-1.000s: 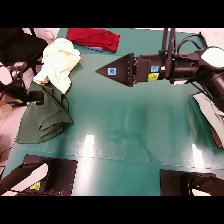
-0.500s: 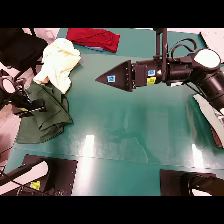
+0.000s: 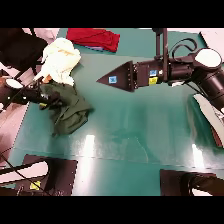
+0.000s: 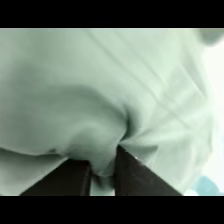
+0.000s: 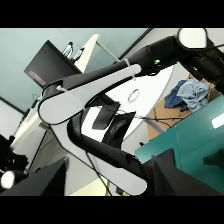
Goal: Fold the shirts.
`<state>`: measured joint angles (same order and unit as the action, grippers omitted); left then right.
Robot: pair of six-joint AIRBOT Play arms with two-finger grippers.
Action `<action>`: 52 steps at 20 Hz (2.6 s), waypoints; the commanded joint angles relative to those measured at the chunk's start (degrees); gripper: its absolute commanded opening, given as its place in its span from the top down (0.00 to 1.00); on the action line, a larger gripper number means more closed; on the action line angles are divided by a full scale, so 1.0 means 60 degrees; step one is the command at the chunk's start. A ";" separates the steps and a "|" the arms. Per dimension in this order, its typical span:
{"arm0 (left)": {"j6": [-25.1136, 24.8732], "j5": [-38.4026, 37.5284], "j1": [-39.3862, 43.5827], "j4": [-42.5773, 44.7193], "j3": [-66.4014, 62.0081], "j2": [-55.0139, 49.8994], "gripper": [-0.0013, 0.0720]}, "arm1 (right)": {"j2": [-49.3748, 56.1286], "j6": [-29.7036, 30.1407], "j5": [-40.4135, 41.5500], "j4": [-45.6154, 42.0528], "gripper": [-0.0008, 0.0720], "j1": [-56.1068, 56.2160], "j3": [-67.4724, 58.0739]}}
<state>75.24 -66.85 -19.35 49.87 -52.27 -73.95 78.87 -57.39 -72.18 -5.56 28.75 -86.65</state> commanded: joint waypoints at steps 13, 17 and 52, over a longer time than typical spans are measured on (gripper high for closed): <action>0.0481 0.2889 1.0061 -0.2430 -0.5734 -0.3843 0.94 | -0.2980 -0.0885 0.0007 -0.1796 0.31 -0.5847 0.2477; 0.4339 0.0095 0.9333 0.4703 -0.5920 -0.4466 0.18 | -0.4477 -0.1898 0.0444 -0.3468 0.31 -0.6958 0.5836; 0.0798 -0.1082 0.4794 0.1872 -0.3843 -0.1202 0.11 | -0.0342 -0.2568 0.5253 -0.1406 0.96 -0.1883 0.6903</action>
<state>86.56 -77.08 9.47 72.73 -80.88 -81.10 81.69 -70.52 -40.21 -10.59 21.43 -45.25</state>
